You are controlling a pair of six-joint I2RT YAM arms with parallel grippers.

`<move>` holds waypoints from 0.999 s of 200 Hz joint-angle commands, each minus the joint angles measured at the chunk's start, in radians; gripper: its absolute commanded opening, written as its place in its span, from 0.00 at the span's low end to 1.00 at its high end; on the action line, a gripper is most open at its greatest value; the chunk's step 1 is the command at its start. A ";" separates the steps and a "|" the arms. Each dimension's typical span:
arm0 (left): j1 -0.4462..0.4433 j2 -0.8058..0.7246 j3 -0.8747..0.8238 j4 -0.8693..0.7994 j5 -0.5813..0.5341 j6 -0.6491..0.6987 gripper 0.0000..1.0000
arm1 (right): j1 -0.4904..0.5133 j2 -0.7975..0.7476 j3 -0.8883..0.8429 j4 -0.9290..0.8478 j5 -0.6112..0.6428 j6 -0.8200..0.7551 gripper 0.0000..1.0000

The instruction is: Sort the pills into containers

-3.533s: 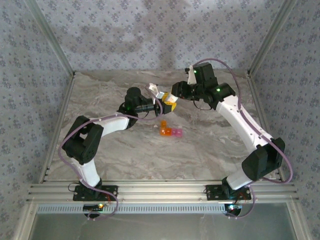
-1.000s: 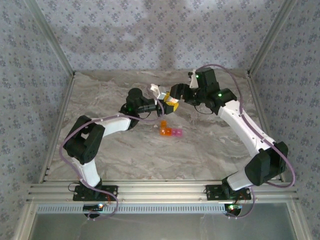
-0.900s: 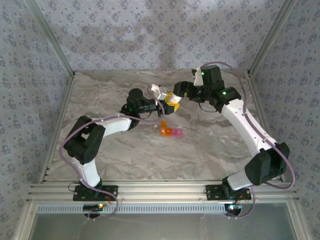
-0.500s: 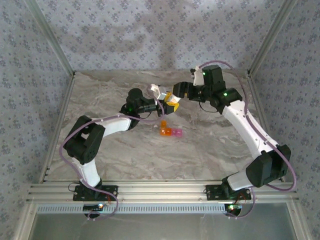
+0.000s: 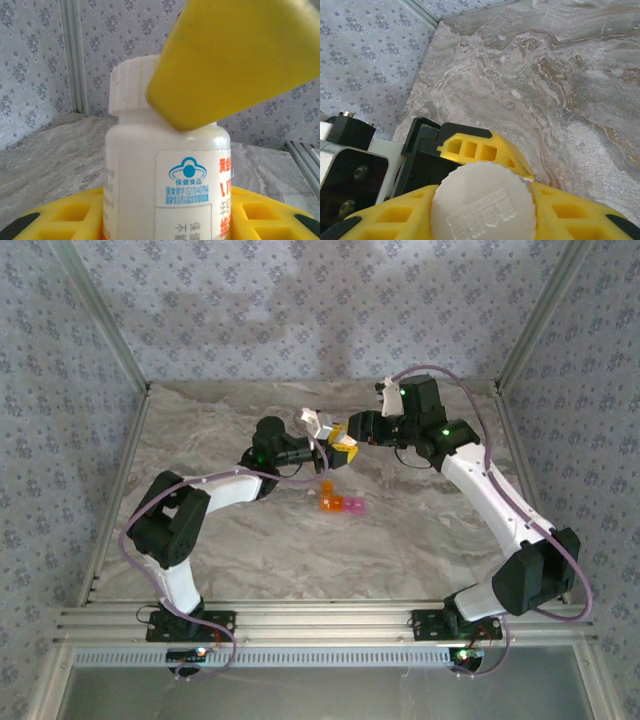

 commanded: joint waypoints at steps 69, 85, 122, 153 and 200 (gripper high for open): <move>-0.005 -0.065 -0.068 0.076 -0.098 0.010 0.98 | -0.035 -0.025 -0.010 0.020 0.109 0.043 0.33; -0.004 -0.090 -0.104 0.086 -0.116 0.014 0.98 | -0.062 -0.026 -0.012 0.014 0.140 0.043 0.33; 0.001 -0.164 -0.215 0.125 -0.185 0.022 0.98 | -0.111 -0.028 -0.031 0.001 0.243 0.006 0.33; 0.005 -0.233 -0.262 0.069 -0.249 0.041 0.98 | -0.130 -0.031 -0.076 0.012 0.379 -0.055 0.33; 0.011 -0.343 -0.246 -0.164 -0.351 0.080 0.98 | -0.131 -0.028 -0.187 0.077 0.593 -0.100 0.33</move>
